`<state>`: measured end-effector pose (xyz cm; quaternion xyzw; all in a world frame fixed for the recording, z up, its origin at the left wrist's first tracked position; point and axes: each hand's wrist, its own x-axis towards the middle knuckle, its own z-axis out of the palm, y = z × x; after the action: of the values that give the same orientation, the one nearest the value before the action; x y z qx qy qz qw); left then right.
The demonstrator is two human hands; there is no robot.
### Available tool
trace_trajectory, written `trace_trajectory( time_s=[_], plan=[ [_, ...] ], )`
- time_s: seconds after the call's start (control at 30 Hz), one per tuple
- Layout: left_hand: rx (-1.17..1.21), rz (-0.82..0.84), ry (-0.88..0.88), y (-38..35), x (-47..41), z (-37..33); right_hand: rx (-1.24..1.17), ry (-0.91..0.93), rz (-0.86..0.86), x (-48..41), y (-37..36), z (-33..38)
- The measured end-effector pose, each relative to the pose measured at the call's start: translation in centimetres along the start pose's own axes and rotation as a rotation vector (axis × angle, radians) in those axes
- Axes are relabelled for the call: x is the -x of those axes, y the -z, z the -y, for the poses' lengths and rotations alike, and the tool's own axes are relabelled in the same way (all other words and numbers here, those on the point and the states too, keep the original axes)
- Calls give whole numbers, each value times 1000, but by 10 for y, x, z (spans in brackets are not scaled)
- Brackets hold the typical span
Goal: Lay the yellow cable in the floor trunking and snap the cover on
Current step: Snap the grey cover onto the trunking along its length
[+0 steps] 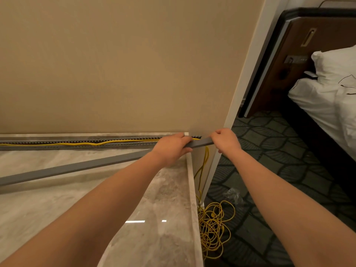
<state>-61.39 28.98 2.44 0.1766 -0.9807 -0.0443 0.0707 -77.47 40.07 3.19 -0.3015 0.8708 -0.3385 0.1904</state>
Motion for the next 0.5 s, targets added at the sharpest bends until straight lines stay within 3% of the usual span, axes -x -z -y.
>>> trace_trajectory(
  time_s=[0.13,0.5],
  plan=[
    [17,-8,-1,1,-8,-8,-38,-24,-75,-3,2,-4],
    [-112,5,-49,9,-21,6,-20,-6,-24,-12,-11,-11]
  ],
)
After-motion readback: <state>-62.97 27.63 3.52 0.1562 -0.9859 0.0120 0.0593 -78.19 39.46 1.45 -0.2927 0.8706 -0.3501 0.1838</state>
